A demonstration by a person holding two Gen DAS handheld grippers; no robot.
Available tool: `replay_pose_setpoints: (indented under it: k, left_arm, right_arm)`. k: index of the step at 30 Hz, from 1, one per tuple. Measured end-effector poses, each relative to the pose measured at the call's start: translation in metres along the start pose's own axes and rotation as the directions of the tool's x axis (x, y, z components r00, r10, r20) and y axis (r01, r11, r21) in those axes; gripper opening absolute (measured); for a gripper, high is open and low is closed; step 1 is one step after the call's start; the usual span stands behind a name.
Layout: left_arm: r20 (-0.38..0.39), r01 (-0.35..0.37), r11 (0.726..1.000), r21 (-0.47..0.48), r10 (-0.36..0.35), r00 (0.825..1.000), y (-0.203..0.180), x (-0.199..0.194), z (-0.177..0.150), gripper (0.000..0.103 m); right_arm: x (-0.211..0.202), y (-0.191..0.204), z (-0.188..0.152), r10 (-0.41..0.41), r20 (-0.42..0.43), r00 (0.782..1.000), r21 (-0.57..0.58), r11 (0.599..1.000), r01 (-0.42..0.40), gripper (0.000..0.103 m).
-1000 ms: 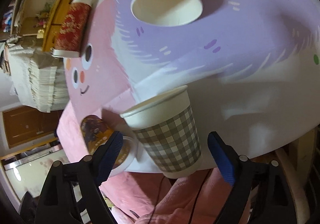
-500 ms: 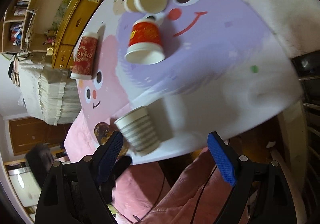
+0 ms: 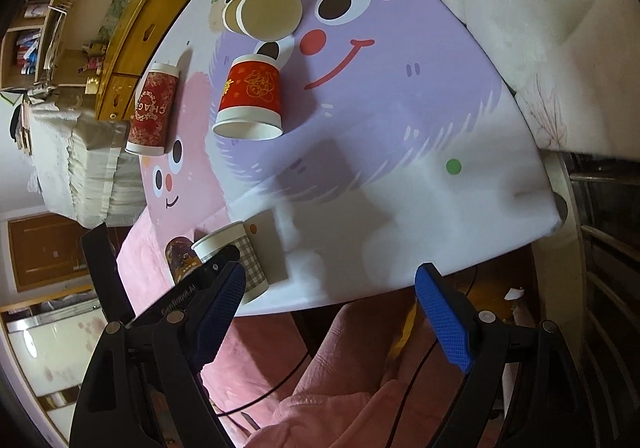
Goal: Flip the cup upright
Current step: 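Lower the plaid cup rim-up onto the table and open the left gripper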
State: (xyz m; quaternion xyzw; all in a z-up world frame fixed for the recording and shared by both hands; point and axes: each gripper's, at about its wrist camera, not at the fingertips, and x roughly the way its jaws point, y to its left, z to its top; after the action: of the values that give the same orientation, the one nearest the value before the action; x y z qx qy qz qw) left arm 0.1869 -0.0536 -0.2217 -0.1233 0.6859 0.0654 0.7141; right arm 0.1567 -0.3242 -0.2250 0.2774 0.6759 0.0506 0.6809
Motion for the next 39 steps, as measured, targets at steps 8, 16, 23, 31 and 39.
replay_pose_setpoints:
  k: [8,16,23,31,39]
  left_arm:
    - [-0.007,-0.017,1.000,-0.013,0.017,1.000,-0.003,0.007,0.007,0.064]
    - [0.002,-0.008,1.000,-0.005,0.008,1.000,-0.007,-0.005,0.000,0.063]
    - [0.130,0.098,0.995,0.017,-0.099,0.986,-0.007,-0.038,-0.010,0.062]
    - [0.521,0.110,0.972,0.205,-0.204,0.829,-0.015,-0.059,-0.046,0.061]
    - [0.654,-0.026,0.965,0.260,-0.156,0.740,-0.014,-0.035,-0.077,0.061]
  right_arm:
    - [0.005,-0.001,0.009,0.006,-0.037,0.999,-0.029,1.000,-0.007,0.088]
    - [0.010,0.000,0.007,0.012,-0.049,0.999,-0.023,1.000,-0.013,0.088]
    - [0.011,0.002,0.002,0.016,-0.050,0.999,-0.036,0.999,-0.018,0.088]
    - [0.010,-0.001,-0.004,0.001,-0.042,0.999,-0.046,0.999,-0.003,0.088]
    - [0.012,-0.009,-0.006,-0.026,-0.045,0.999,-0.048,0.999,0.024,0.088]
